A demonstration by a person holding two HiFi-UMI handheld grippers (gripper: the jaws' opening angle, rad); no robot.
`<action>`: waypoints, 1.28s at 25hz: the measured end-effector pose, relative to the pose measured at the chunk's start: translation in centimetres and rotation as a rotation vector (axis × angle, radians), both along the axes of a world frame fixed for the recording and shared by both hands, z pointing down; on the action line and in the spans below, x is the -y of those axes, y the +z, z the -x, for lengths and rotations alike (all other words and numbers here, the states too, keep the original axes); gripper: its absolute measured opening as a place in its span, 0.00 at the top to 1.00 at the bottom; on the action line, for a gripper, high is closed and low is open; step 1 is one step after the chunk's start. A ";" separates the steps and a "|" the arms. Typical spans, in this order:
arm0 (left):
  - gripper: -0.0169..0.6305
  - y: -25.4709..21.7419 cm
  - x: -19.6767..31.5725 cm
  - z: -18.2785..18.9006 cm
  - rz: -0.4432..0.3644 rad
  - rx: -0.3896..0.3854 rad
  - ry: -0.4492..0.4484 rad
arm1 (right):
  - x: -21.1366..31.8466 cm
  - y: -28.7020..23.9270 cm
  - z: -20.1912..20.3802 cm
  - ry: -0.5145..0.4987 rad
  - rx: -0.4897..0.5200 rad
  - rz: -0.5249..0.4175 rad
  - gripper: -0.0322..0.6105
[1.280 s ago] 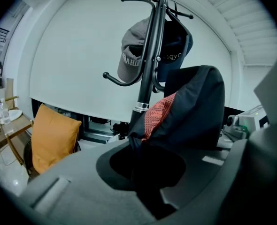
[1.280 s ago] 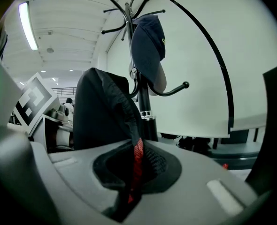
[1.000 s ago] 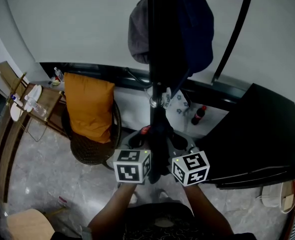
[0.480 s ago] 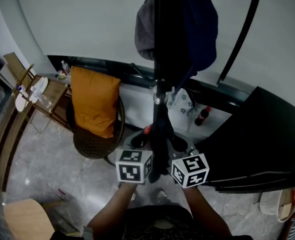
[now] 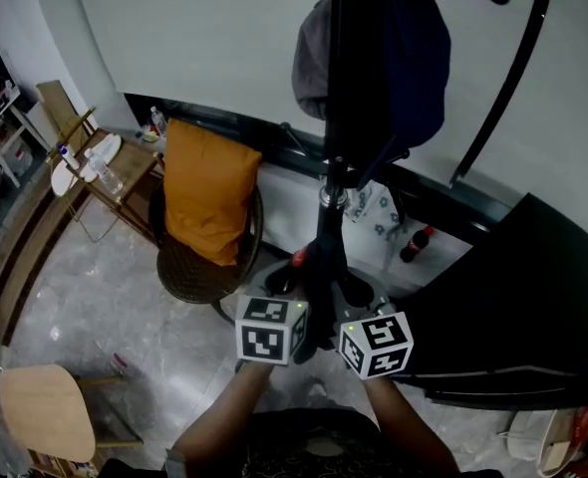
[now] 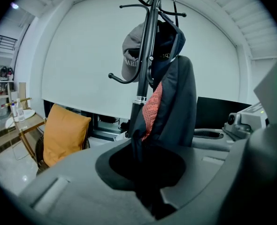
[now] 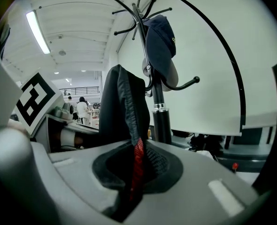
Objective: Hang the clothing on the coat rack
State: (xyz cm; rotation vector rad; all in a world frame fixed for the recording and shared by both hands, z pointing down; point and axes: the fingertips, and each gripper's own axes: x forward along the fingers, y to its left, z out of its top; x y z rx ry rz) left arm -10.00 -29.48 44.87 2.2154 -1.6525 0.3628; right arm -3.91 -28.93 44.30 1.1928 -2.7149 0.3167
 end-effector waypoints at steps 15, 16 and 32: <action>0.90 0.0 -1.5 -0.8 -0.003 0.001 -0.087 | -0.9 -0.4 -0.2 -0.114 0.040 -0.001 0.85; 0.89 0.0 -1.6 -0.7 0.001 0.009 -0.086 | -0.9 -0.4 -0.2 -0.116 0.043 -0.001 0.84; 0.77 -1.4 -2.9 -0.7 -0.018 -0.017 -0.008 | -2.1 -1.3 -0.7 -0.022 0.031 -0.011 0.81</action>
